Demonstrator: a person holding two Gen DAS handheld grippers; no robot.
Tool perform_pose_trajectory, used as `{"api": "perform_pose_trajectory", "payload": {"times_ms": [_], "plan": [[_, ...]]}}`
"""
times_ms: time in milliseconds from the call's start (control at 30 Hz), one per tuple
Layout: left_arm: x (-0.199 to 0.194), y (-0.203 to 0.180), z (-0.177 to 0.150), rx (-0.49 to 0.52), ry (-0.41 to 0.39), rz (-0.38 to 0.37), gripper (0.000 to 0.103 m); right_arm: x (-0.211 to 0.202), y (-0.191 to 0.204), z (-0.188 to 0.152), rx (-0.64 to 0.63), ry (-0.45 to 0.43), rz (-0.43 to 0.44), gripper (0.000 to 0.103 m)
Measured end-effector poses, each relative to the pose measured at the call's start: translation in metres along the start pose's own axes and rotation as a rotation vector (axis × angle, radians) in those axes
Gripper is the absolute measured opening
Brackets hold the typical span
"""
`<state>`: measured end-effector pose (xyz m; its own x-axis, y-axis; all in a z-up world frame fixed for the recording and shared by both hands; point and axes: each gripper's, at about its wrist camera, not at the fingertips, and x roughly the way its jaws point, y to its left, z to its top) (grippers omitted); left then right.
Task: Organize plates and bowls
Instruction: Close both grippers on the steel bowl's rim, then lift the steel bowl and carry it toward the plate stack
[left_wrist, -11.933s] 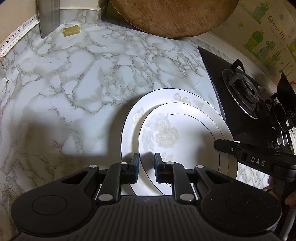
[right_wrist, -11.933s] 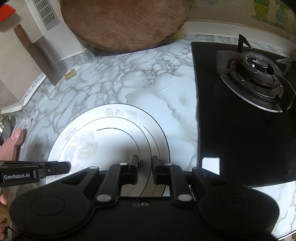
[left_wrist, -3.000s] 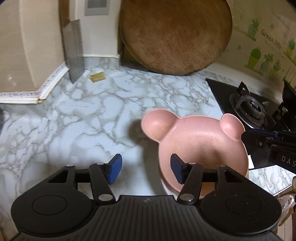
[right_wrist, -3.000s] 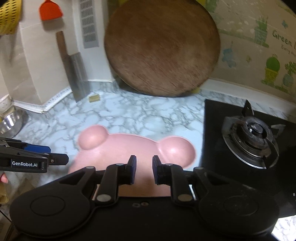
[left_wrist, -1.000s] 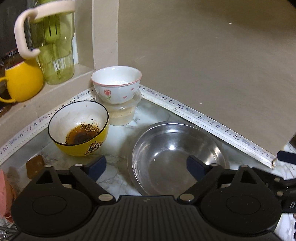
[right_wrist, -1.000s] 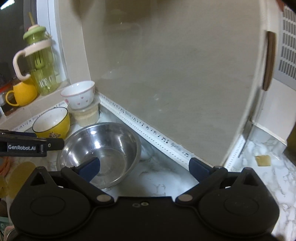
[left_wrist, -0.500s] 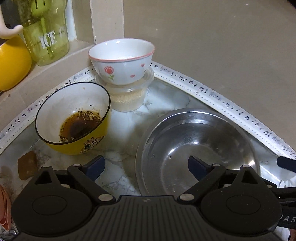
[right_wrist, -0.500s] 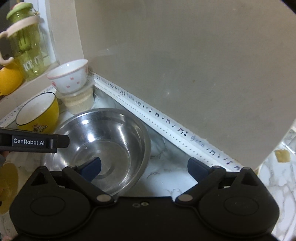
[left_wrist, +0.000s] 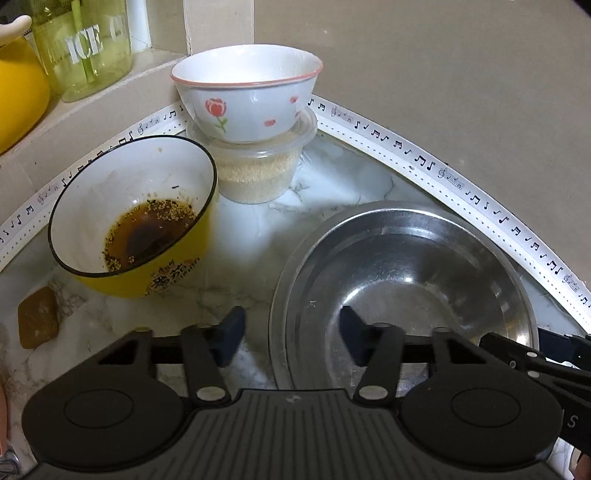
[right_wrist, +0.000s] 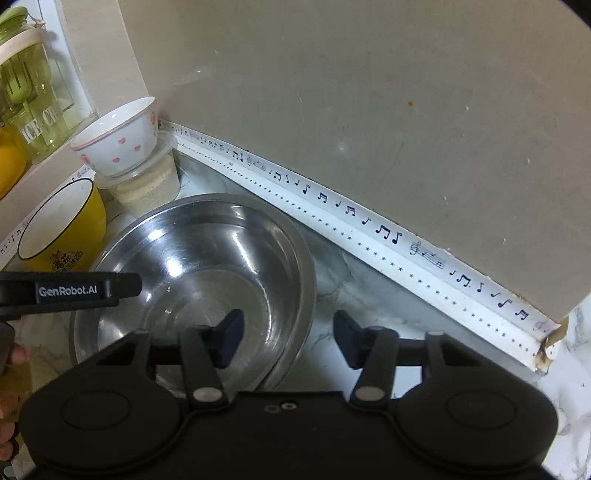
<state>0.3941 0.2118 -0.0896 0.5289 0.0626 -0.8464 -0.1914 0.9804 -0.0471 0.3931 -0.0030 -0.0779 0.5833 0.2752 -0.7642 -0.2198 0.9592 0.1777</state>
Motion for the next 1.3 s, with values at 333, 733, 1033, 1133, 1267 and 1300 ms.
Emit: {"api": "perform_pose_trajectory", "payload": {"times_ms": [333,733,1033,1133,1267,1300], "plan": [[-0.007,-0.009,-0.007,0.005,-0.002,0.000,0.019,0.002,0.004,-0.001,-0.017,0.025,-0.067,0.019],[-0.068,-0.047,-0.027,0.060,-0.021,-0.046,0.018,-0.050,-0.013,-0.016,-0.033,-0.006,-0.073,0.019],[-0.115,-0.089,-0.063,0.122,-0.024,-0.113,0.018,-0.108,-0.045,-0.046,-0.009,-0.044,-0.081,0.019],[-0.123,-0.101,-0.074,0.137,-0.016,-0.123,0.018,-0.120,-0.057,-0.057,0.008,-0.047,-0.080,0.019],[-0.126,-0.117,-0.089,0.166,0.011,-0.121,0.018,-0.133,-0.071,-0.073,0.027,-0.051,-0.086,0.019],[-0.126,-0.120,-0.094,0.179,0.018,-0.114,0.018,-0.134,-0.074,-0.078,0.030,-0.050,-0.090,0.019]]}}
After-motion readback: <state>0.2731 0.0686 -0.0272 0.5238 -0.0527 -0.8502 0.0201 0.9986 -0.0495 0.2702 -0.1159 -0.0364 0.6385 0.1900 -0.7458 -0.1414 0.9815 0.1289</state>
